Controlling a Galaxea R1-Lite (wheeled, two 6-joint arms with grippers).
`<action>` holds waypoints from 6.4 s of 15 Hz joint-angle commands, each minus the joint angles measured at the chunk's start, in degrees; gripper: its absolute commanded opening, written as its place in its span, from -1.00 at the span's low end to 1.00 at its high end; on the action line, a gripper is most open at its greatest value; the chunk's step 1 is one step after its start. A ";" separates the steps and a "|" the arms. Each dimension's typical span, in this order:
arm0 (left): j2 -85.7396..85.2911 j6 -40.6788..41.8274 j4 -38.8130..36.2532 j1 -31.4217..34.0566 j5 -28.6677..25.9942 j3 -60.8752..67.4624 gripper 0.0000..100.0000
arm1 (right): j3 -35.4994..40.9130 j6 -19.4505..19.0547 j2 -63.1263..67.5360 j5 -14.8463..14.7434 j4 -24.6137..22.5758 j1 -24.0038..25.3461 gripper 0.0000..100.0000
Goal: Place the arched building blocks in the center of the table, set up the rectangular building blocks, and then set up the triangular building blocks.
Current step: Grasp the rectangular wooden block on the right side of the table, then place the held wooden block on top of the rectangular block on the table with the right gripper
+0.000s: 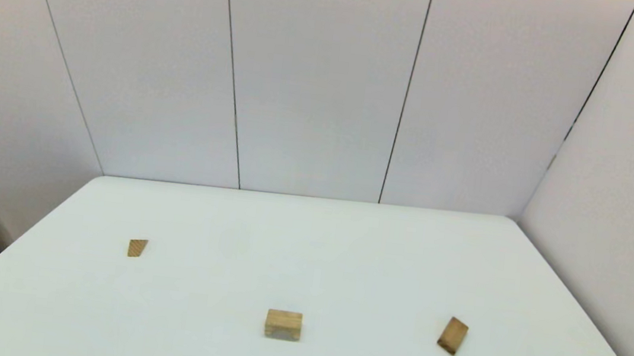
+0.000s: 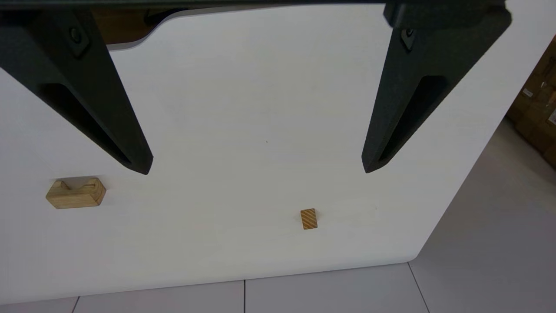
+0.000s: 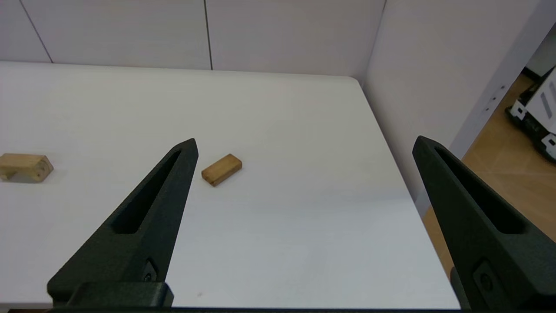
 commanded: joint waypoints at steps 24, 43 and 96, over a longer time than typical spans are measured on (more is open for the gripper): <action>-0.05 0.09 0.18 0.02 -0.04 0.01 1.00 | -34.72 18.35 58.25 1.54 43.65 10.24 1.00; -0.05 0.36 0.18 0.02 -0.13 -0.08 1.00 | -49.23 56.41 100.70 -1.71 29.23 20.43 1.00; -0.05 0.36 0.18 0.02 -0.13 -0.08 1.00 | -60.30 52.81 104.92 -0.48 28.70 15.16 -1.00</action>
